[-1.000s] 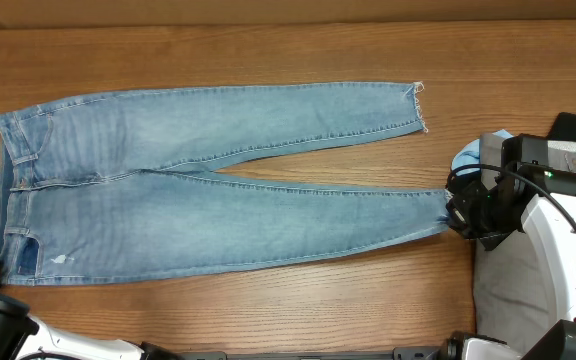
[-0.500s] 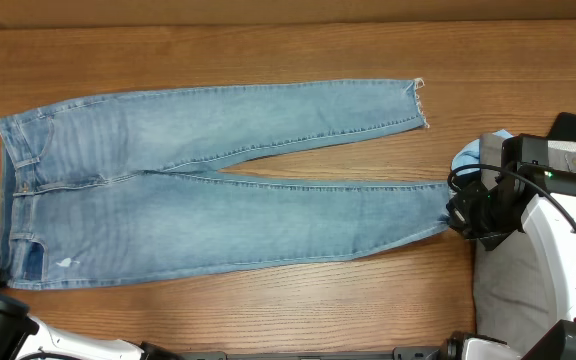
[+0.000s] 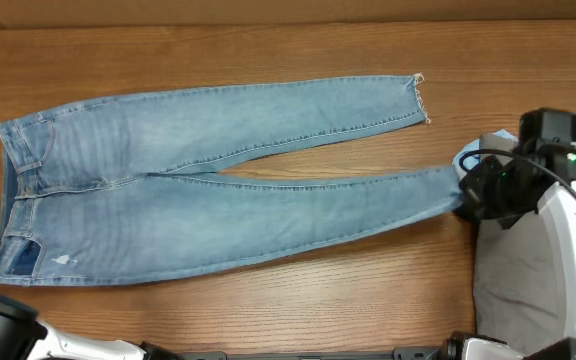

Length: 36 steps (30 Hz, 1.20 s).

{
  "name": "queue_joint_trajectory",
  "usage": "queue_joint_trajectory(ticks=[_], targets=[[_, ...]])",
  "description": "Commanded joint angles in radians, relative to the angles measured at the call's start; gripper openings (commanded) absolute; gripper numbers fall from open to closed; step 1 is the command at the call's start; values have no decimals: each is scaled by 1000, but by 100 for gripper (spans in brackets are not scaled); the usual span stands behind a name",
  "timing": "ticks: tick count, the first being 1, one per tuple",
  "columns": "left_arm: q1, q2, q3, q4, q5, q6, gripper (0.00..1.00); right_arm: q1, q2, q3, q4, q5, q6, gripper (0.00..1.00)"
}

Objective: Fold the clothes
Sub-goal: 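Fold the lower leg up onto the upper leg with the right gripper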

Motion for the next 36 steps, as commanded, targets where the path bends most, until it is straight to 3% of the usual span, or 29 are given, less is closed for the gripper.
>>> queue_joint_trajectory(ticks=[1,12,17,36], targets=[[10,-134,43,-14,-29,-30,4,-2,-42,155,-52,57,-30,4],[40,-401,43,-63,-125,-41,4,-2,-80,533,-260,206,-29,4],[34,-481,43,-42,-141,-72,4,-2,-80,619,-249,204,-24,4],[-99,-297,-39,-64,-290,-74,4,0,282,615,-4,104,5,4]])
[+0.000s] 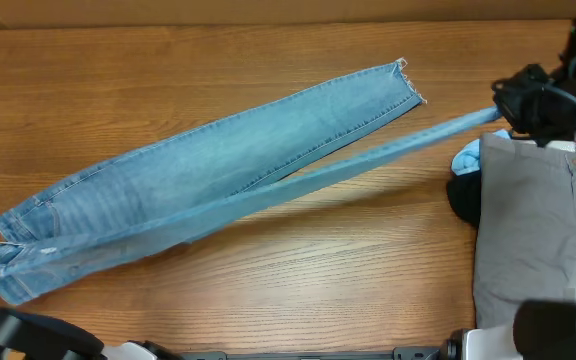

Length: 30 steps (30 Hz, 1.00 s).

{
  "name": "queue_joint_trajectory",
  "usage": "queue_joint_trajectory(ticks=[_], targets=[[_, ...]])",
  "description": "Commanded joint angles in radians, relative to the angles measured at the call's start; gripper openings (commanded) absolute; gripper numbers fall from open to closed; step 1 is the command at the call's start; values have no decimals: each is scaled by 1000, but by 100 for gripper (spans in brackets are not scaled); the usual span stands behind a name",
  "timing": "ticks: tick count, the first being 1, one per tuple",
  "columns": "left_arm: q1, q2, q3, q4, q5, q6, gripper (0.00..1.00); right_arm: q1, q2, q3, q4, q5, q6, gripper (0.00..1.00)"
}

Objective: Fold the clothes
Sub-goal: 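Fold the lower leg up onto the upper leg with the right gripper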

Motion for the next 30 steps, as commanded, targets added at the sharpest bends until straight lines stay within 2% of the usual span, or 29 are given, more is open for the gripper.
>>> queue_joint_trajectory(ticks=[1,7,17,22,30], targets=[[0,47,-45,68,-100,-18,4,-10,48,24,62,27,3,4],[-11,119,-90,200,-80,-21,4,-8,133,24,166,-52,2,4],[-54,241,-90,403,84,21,7,41,178,1,323,-58,0,4],[-91,277,-90,449,80,21,13,57,186,-2,351,-57,0,4],[-99,281,-90,446,10,43,13,60,264,-2,380,-46,31,4]])
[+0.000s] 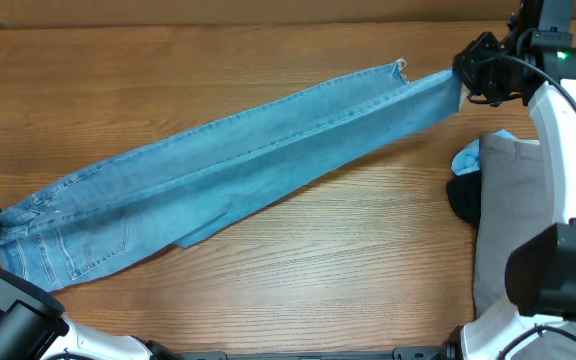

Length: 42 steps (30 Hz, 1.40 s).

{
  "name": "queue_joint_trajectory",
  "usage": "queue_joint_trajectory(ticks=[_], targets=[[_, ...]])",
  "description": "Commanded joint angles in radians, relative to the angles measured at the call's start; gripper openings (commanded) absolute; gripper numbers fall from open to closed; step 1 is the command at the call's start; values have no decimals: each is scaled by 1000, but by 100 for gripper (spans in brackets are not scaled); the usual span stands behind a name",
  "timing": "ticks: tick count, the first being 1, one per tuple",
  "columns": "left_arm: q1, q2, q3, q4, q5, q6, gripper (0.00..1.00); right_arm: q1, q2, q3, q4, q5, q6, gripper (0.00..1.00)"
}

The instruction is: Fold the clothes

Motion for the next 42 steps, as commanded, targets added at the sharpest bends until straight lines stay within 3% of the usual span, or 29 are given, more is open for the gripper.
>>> queue_joint_trajectory(ticks=[1,17,23,42], targets=[[6,14,14,12,-90,50,13,-10,63,2,40,87,15,4],[6,14,14,-9,-88,49,14,11,282,2,367,-70,16,4],[6,14,14,-9,-88,48,14,11,295,2,465,-84,94,4],[6,14,14,-11,-88,49,17,22,372,2,545,-89,153,4]])
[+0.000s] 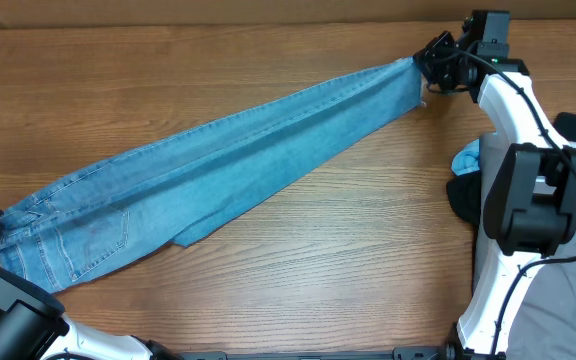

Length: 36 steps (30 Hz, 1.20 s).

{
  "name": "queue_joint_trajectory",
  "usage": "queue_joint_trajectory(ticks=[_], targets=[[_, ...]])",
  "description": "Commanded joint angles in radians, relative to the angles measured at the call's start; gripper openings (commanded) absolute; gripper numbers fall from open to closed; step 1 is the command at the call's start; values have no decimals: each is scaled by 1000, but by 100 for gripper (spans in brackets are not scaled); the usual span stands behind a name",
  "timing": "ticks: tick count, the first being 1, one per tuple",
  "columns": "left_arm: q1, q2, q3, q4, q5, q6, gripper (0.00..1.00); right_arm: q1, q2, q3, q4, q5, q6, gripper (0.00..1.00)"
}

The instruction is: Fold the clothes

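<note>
A pair of light blue jeans [218,160] lies folded lengthwise, one leg over the other. It runs diagonally from the waist at the lower left to the hems [400,85] at the upper right. My right gripper [430,62] is at the far right end, shut on the upper leg's hem. At the left table edge my left gripper is only partly in view. The waistband [18,235] gathers to a point at it, as if pinched. A flap of fabric [193,235] sticks out of the near edge.
A stack of grey cloth lies at the right edge under my right arm. A light blue cloth [465,160] and a dark item [460,200] lie beside it. A cardboard wall [268,12] runs along the far side.
My right gripper has moved left and farther back with the hem. The upper leg's end now lies over the lower leg's hem. My left gripper and the waist have stayed put.
The jeans first lay flat with the legs apart, my right gripper at the near leg's hem. Then the near leg and waist side were raised off the table. Then that leg lay across the far leg, and now the hems meet.
</note>
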Motion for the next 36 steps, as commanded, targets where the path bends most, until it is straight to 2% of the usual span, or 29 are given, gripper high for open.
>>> queue_joint_trajectory(ticks=[1,13,14,15,16,17,18,23,29,30,31,34,36], targets=[[10,14,14,10,-59,30,17,-9,0,8,47,45,11,4],[10,14,14,9,-59,30,19,-5,0,8,89,40,34,4],[10,14,14,9,-59,30,19,-4,0,8,88,40,34,12],[10,14,14,9,-58,30,20,-4,0,8,89,39,34,42],[10,14,14,8,-58,30,20,-3,0,8,91,38,33,62],[10,14,14,8,-58,30,20,-4,0,8,92,34,30,74],[10,14,14,8,-59,30,21,-5,-4,11,90,10,21,76],[10,14,14,8,-58,30,23,-34,-44,11,58,-62,-19,73],[10,14,14,6,-59,31,25,-47,-126,11,-101,-77,-155,69],[10,14,14,9,-59,31,28,-42,-134,11,-146,-77,-177,68],[10,14,14,15,-59,31,35,-35,-138,11,-213,-84,-222,68],[10,14,14,14,-59,34,44,-24,-137,10,-365,-82,-314,68],[12,14,18,12,-59,84,47,-21,-137,10,-446,-76,-376,68]])
